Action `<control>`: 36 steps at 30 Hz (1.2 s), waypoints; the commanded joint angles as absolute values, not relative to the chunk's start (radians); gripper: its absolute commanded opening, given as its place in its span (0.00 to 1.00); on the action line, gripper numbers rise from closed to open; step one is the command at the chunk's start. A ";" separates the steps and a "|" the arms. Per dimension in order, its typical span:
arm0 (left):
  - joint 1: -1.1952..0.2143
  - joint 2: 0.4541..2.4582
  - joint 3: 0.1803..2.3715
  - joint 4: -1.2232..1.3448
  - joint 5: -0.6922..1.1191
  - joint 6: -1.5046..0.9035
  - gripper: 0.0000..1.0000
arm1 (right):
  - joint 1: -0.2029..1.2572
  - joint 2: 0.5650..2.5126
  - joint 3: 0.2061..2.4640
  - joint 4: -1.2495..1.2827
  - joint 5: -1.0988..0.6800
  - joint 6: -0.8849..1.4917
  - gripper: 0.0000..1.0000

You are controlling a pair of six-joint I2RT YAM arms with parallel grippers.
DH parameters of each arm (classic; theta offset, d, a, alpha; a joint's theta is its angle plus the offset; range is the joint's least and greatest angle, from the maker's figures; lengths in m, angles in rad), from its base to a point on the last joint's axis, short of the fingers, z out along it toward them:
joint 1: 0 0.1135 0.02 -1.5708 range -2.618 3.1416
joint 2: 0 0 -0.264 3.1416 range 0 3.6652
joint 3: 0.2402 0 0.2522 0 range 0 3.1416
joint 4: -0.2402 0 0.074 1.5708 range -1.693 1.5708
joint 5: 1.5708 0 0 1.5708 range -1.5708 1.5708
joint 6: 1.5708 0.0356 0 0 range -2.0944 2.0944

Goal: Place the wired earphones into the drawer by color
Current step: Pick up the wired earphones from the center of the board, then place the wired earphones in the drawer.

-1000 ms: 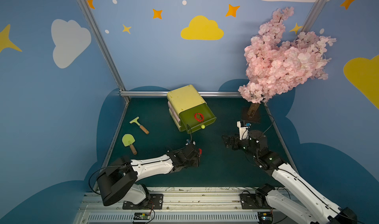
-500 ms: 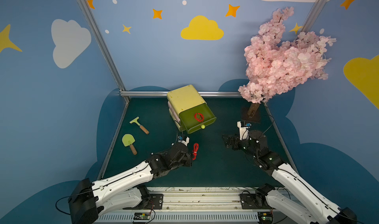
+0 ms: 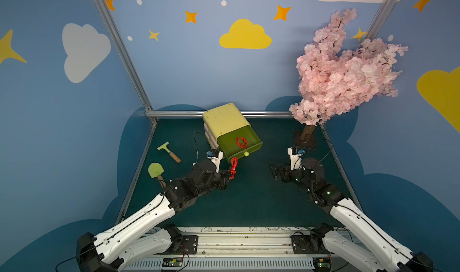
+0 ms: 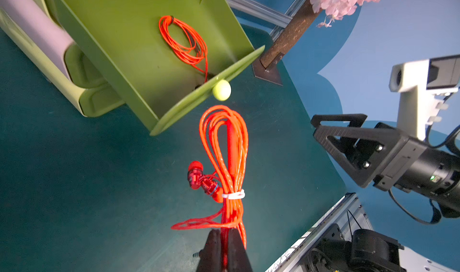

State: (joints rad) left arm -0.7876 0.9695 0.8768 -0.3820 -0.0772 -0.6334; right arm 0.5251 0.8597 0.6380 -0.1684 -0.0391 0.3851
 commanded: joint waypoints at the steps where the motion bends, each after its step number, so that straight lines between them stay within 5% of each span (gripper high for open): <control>1: -0.742 1.008 0.954 -0.387 -0.017 -0.563 0.09 | 0.523 0.856 0.629 -0.149 -0.057 0.386 0.98; 16: -0.536 1.301 1.210 -0.309 0.136 -0.460 0.08 | 0.524 0.850 0.615 -0.141 -0.087 0.411 0.98; 29: -0.502 1.503 1.295 -0.285 0.148 -0.435 0.08 | 0.525 0.863 0.610 -0.118 -0.120 0.426 0.98; 36: -0.498 1.531 1.310 -0.287 0.137 -0.433 0.20 | 0.525 0.891 0.621 -0.088 -0.175 0.430 0.98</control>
State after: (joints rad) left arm -0.5049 1.5284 1.2758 -0.3035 0.1379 -0.4442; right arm 0.5251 0.8795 0.6197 -0.1322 -0.1406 0.4229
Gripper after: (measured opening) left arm 0.189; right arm 0.984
